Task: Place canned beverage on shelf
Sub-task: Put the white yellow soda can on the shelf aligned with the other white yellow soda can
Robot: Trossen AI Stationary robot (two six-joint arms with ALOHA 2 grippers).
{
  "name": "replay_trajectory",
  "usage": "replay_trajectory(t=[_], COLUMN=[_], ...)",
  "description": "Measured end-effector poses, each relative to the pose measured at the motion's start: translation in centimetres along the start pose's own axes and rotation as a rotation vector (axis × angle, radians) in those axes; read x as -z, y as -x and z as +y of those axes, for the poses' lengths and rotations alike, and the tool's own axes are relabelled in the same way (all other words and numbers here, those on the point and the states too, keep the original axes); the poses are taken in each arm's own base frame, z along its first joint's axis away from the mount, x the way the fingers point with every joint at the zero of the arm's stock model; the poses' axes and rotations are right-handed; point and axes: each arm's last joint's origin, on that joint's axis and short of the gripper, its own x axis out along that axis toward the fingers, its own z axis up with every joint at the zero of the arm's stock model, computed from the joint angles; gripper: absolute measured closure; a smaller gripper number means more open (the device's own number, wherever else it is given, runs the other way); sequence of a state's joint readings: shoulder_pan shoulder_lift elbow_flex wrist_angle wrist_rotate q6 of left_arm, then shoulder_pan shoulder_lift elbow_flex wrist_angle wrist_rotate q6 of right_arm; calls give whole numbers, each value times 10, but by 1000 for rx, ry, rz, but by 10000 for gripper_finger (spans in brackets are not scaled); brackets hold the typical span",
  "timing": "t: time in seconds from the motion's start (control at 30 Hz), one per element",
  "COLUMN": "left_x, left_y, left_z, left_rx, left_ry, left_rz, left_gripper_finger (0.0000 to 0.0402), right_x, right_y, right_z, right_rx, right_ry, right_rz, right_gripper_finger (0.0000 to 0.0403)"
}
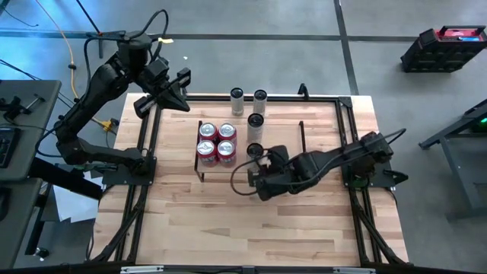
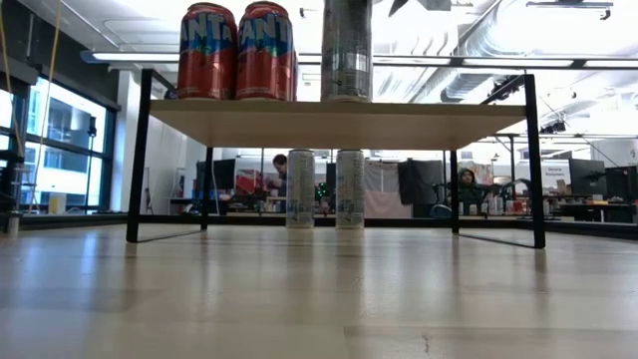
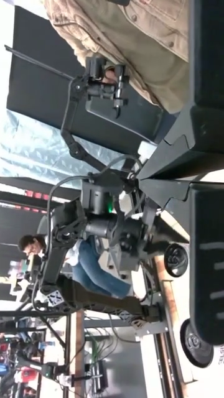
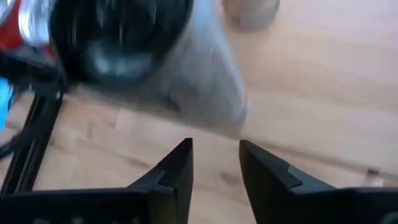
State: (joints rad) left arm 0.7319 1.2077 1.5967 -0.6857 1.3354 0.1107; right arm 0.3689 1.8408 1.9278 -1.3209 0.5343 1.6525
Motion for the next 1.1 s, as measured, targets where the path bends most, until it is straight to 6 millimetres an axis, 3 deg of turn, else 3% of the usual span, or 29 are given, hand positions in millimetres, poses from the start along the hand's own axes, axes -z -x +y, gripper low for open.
replay_trajectory(t=[0.23, 0.5, 0.6, 0.77, 0.9, 1.1], left_x=[2, 4, 3, 2, 2, 2], left_y=[0, 2, 4, 7, 8, 9], left_z=[0, -9, -16, -30, -36, -40], left_rx=[1, -2, -4, -3, -3, -4], left_ry=[30, 27, 13, -24, -48, -64], left_rz=[7, 15, 14, 10, 13, 11], left_gripper_finger=[401, 401, 401, 401, 401, 401], right_x=[-16, -34, -27, 0, 7, 2], right_y=[-8, -15, -14, -16, -26, -41], right_z=[-2, -16, -15, -2, 7, -2], right_rx=[41, 185, 176, 52, -47, 23], right_ry=[15, 51, 77, 37, -25, -90], right_rz=[-51, -128, -10, 106, 83, -4], right_gripper_finger=[320, 328, 328, 328, 328, 328])
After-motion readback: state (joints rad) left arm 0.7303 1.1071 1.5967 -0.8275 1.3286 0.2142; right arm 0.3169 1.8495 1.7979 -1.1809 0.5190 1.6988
